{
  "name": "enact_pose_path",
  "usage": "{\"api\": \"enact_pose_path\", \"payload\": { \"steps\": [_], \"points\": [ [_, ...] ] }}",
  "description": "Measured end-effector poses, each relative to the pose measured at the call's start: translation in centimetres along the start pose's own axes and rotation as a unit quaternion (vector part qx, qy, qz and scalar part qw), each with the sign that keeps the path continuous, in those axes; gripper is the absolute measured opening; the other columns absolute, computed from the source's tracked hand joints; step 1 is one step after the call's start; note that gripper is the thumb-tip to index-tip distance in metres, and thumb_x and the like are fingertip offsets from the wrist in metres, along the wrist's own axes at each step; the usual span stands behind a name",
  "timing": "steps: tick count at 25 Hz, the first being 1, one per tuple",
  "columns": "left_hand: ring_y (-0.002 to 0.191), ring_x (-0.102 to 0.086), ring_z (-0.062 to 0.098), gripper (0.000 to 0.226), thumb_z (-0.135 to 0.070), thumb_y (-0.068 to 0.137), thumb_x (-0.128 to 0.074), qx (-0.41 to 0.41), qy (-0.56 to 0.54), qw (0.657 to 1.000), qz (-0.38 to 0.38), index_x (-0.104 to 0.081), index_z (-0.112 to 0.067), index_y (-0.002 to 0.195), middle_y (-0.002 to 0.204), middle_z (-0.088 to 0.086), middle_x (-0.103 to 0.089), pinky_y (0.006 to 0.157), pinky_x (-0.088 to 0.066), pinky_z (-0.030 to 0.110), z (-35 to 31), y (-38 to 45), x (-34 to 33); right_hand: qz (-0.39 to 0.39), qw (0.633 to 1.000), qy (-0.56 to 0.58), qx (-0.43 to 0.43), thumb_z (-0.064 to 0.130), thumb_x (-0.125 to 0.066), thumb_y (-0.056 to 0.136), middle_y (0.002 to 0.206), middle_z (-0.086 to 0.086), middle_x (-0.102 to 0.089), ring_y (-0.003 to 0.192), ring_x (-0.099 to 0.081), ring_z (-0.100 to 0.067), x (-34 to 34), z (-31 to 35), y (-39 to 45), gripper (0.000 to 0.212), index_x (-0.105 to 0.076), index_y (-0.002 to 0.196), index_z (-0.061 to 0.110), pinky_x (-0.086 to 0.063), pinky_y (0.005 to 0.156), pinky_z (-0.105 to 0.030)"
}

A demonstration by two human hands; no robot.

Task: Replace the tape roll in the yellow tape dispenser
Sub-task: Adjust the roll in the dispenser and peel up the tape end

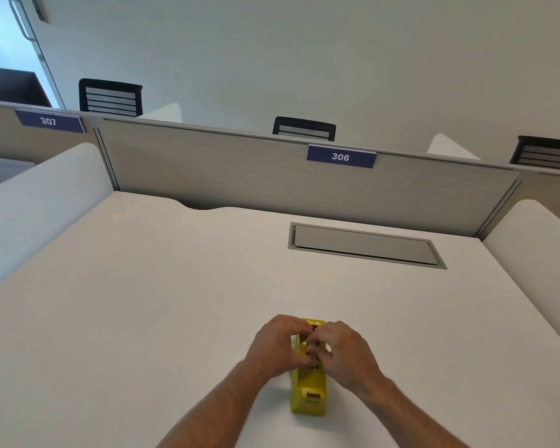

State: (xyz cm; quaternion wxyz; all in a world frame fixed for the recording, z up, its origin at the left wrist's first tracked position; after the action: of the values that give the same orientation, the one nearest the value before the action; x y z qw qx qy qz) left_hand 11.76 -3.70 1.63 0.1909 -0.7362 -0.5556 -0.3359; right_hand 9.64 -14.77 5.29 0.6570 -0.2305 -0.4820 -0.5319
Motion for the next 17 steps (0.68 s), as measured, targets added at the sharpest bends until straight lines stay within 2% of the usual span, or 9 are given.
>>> {"api": "enact_pose_path", "payload": {
  "steps": [4, 6, 8, 11, 14, 17],
  "points": [
    [0.114, -0.051, -0.002, 0.051, -0.048, 0.061, -0.085, -0.004, 0.011, 1.000, 0.002, -0.071, -0.038, 0.109, 0.116, -0.021, -0.067, 0.097, -0.044, 0.022, 0.0, 0.1, -0.1, -0.005, 0.996, -0.071, 0.048, 0.024, -0.062, 0.088, 0.087, 0.009, -0.067, 0.084, -0.055, -0.013, 0.0, 1.2, 0.2, 0.008, -0.070, 0.086, 0.024, -0.054, 0.058, -0.033],
    [0.113, -0.051, -0.002, 0.051, -0.049, 0.062, -0.084, -0.004, 0.014, 1.000, 0.001, -0.070, -0.037, 0.109, 0.116, -0.021, -0.067, 0.098, -0.044, 0.023, 0.1, 0.1, -0.1, -0.005, 0.990, -0.115, 0.081, 0.021, -0.066, 0.086, 0.085, 0.006, -0.066, 0.080, -0.057, -0.015, -0.3, 2.0, 0.0, 0.002, -0.068, 0.086, 0.020, -0.053, 0.048, -0.029],
    [0.115, -0.050, -0.002, 0.051, -0.051, 0.063, -0.084, -0.008, 0.018, 1.000, 0.005, -0.069, -0.038, 0.110, 0.117, -0.022, -0.066, 0.098, -0.044, 0.024, 0.1, 0.1, -0.1, -0.001, 0.987, -0.132, 0.092, 0.019, -0.072, 0.083, 0.082, 0.006, -0.065, 0.076, -0.058, -0.014, -0.5, 2.4, -0.3, 0.007, -0.065, 0.083, 0.019, -0.049, 0.043, -0.023],
    [0.118, -0.049, -0.002, 0.050, -0.053, 0.067, -0.080, -0.032, 0.036, 0.999, 0.014, -0.068, -0.039, 0.113, 0.120, -0.024, -0.065, 0.098, -0.044, 0.024, -0.2, 0.0, -0.2, -0.002, 0.988, -0.121, 0.101, 0.020, -0.069, 0.086, 0.086, 0.006, -0.063, 0.081, -0.056, -0.013, -0.5, 2.2, -0.5, 0.007, -0.062, 0.084, 0.019, -0.049, 0.045, -0.022],
    [0.122, -0.046, -0.001, 0.050, -0.056, 0.070, -0.075, -0.053, 0.058, 0.997, 0.028, -0.067, -0.040, 0.117, 0.124, -0.024, -0.063, 0.099, -0.045, 0.027, -0.5, 0.0, -0.3, 0.008, 0.992, -0.084, 0.094, 0.024, -0.056, 0.093, 0.100, 0.005, -0.059, 0.094, -0.051, -0.014, -0.7, 1.4, -0.7, 0.007, -0.059, 0.090, 0.019, -0.051, 0.055, -0.025],
    [0.126, -0.045, 0.001, 0.056, -0.067, 0.073, -0.067, -0.066, 0.081, 0.994, 0.041, -0.065, -0.037, 0.121, 0.129, -0.022, -0.061, 0.101, -0.046, 0.030, -0.6, 0.0, -0.3, 0.026, 0.992, -0.062, 0.104, 0.026, -0.050, 0.094, 0.106, 0.007, -0.054, 0.099, -0.047, -0.013, -1.0, 1.0, -1.1, 0.008, -0.056, 0.092, 0.021, -0.047, 0.061, -0.020]
  ]
}}
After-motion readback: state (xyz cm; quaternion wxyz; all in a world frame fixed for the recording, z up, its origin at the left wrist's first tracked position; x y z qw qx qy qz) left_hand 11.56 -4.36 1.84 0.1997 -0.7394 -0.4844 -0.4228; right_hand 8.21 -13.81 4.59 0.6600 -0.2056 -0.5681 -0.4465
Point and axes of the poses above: each hand's wrist, its own y-axis towards the middle knuckle, its own x-axis out of the back of the hand, z = x × y, the point moved 10 cm from there along y, towards the middle knuckle
